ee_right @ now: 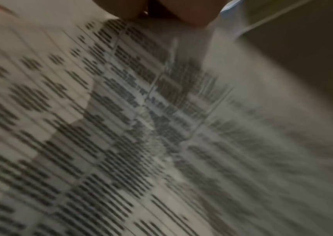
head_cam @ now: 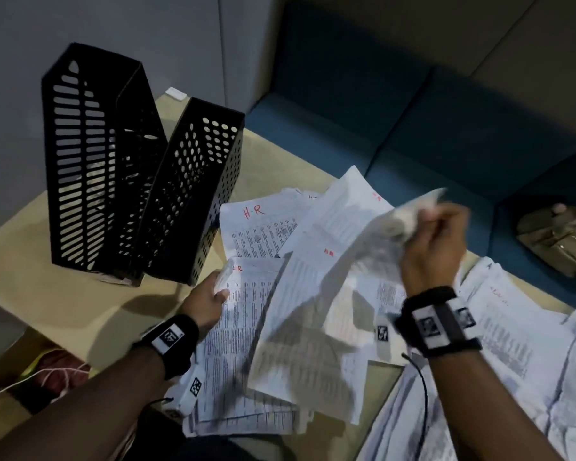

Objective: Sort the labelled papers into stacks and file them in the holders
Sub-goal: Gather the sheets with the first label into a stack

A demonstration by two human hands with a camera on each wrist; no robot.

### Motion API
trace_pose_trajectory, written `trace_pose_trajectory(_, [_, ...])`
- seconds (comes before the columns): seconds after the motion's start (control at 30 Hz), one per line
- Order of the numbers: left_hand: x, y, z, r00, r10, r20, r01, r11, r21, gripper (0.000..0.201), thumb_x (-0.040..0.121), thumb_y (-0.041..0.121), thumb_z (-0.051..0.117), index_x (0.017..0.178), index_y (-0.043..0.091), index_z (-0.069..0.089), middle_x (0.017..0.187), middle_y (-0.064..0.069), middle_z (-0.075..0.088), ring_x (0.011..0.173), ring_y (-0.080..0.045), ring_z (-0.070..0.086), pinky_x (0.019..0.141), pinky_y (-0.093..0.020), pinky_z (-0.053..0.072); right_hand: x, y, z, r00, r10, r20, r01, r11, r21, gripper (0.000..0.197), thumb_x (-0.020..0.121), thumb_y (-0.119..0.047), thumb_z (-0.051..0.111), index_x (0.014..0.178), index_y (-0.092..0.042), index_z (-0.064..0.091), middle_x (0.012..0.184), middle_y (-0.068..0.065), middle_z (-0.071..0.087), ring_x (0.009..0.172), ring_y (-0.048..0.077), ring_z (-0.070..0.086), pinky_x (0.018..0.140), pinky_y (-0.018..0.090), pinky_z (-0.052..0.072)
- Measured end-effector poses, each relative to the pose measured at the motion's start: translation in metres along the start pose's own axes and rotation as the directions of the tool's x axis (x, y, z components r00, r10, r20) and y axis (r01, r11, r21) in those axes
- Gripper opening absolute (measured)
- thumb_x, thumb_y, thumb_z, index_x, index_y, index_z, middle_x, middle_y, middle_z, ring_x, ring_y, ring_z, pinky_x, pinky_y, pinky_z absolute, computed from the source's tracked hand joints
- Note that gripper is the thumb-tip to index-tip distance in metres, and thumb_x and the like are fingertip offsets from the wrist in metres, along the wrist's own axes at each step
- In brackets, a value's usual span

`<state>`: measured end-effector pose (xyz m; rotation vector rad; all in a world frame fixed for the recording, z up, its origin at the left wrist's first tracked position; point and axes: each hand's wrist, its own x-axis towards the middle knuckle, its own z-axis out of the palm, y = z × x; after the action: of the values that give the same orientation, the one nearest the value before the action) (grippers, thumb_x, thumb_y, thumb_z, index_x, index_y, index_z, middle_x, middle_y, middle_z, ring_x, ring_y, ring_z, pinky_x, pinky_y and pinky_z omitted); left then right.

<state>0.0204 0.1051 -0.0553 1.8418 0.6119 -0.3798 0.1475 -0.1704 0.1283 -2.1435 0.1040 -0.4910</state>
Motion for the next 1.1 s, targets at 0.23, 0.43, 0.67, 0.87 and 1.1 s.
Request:
trace_pose_trajectory(0.23, [-0.001, 0.005, 0.005, 0.996, -0.053, -0.068, 0.052, 0.999, -0.014, 0.047, 0.099, 0.014, 0.046, 0.143, 0.026, 0.038, 0.136, -0.011, 0.054, 0.098, -0.018, 0.048, 0.085, -0.029, 0.037, -0.011, 0.096, -0.013, 0.82, 0.572, -0.015, -0.537, 0.761, -0.363, 0.038, 0.1, -0.033, 0.04, 0.117, 0.0, 0.049, 0.11, 0.03, 0.06, 0.099, 0.043, 0.058, 0.069, 0.031, 0.034])
trace_pose_trajectory(0.43, [-0.006, 0.009, 0.004, 0.992, -0.085, -0.093, 0.077, 0.994, -0.079, 0.048, 0.097, 0.013, 0.05, 0.143, 0.026, 0.041, 0.137, -0.005, 0.054, 0.108, -0.017, 0.051, 0.091, -0.029, 0.038, -0.061, 0.133, 0.007, 0.678, 0.733, 0.06, -0.657, 0.641, -0.397, 0.028, 0.095, -0.029, 0.053, 0.116, -0.01, 0.047, 0.102, 0.026, 0.061, 0.078, 0.037, 0.057, 0.07, 0.042, 0.05])
trace_pose_trajectory(0.67, [-0.021, 0.021, 0.001, 0.986, -0.128, -0.109, 0.104, 0.973, -0.208, 0.046, 0.097, 0.019, 0.055, 0.141, 0.015, 0.042, 0.123, -0.009, 0.06, 0.1, -0.024, 0.06, 0.086, -0.034, 0.048, -0.075, 0.132, 0.005, 0.651, 0.759, 0.013, -0.722, 0.624, -0.3, 0.032, 0.096, -0.024, 0.053, 0.122, -0.006, 0.049, 0.107, 0.023, 0.062, 0.1, 0.037, 0.059, 0.071, 0.028, 0.035])
trace_pose_trajectory(0.87, [-0.025, 0.026, 0.007, 0.998, -0.054, -0.039, 0.041, 0.963, -0.267, 0.044, 0.095, 0.014, 0.056, 0.136, 0.028, 0.048, 0.125, 0.005, 0.062, 0.116, -0.02, 0.059, 0.103, -0.044, 0.044, -0.088, 0.129, 0.015, 0.7, 0.71, 0.079, -0.675, 0.693, -0.252, 0.041, 0.091, -0.024, 0.062, 0.121, -0.001, 0.046, 0.105, 0.015, 0.059, 0.1, 0.034, 0.059, 0.076, 0.03, 0.04])
trace_pose_trajectory(1.1, [-0.03, 0.038, 0.012, 0.997, -0.056, -0.055, 0.043, 0.977, -0.21, 0.039, 0.095, 0.012, 0.056, 0.134, 0.017, 0.052, 0.118, -0.006, 0.066, 0.108, -0.026, 0.061, 0.098, -0.04, 0.046, -0.1, 0.124, 0.016, 0.646, 0.743, 0.176, -0.722, 0.669, -0.177, 0.05, 0.088, -0.01, 0.063, 0.131, -0.005, 0.037, 0.12, 0.023, 0.056, 0.096, 0.032, 0.057, 0.08, 0.034, 0.045])
